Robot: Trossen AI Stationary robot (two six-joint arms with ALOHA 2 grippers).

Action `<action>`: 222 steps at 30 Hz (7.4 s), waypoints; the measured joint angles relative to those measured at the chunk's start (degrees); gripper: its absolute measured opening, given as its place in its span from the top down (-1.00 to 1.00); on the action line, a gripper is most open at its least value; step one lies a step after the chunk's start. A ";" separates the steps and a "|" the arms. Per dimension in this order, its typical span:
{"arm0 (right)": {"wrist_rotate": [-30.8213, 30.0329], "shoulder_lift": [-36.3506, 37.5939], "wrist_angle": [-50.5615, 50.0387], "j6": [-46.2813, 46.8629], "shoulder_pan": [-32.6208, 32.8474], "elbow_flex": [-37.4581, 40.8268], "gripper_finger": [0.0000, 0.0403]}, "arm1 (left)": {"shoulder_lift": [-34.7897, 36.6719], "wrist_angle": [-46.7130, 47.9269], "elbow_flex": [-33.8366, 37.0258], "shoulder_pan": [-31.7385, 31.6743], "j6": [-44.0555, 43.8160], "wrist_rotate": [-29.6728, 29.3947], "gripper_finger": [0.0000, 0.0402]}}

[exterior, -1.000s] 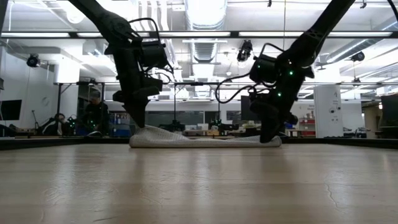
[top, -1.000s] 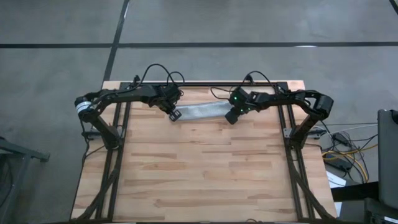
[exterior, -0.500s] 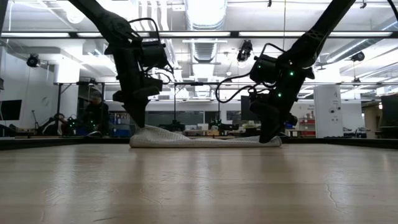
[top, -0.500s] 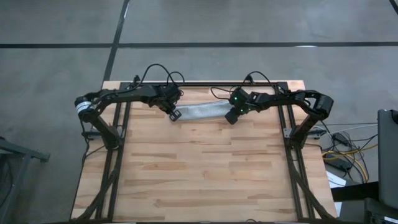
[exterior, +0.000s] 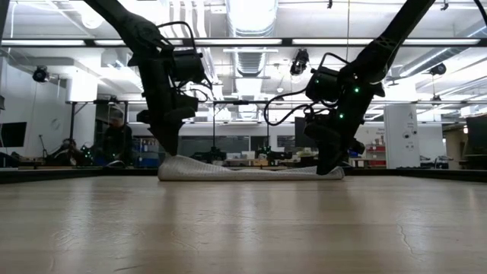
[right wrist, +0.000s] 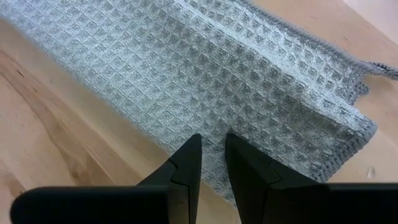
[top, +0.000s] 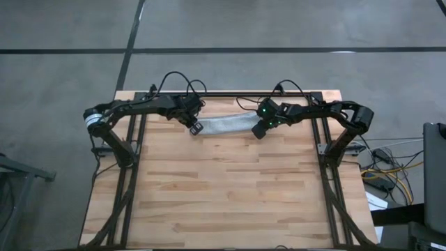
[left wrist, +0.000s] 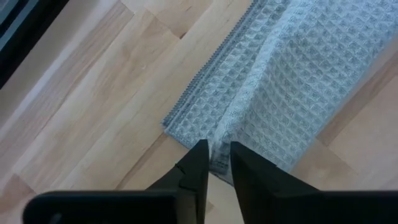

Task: Fold microfiber towels
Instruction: Fold the gray on the table

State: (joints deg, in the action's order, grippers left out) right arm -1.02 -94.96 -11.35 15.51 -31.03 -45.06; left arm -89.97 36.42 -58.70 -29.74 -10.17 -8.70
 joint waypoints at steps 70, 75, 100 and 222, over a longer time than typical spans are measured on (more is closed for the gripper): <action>-0.50 12.39 -14.16 -2.07 0.79 -12.27 0.60 | 0.11 5.22 -0.02 3.19 -39.40 1.26 0.26; -0.48 12.39 -14.16 -2.21 0.79 -12.15 0.58 | 0.09 5.21 -0.01 3.19 -40.00 -0.68 0.26; -0.50 12.39 -13.70 -2.64 0.79 -12.15 0.59 | 0.10 -12.92 13.33 2.08 -42.69 5.61 0.26; -3.34 0.20 -8.87 -2.35 4.13 -10.83 0.66 | -8.03 -6.36 1.73 3.91 -29.44 6.44 0.26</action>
State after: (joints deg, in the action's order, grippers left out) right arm -4.36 -94.76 -20.23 13.16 -26.89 -55.89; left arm -98.00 30.06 -56.97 -25.82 -39.62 -2.25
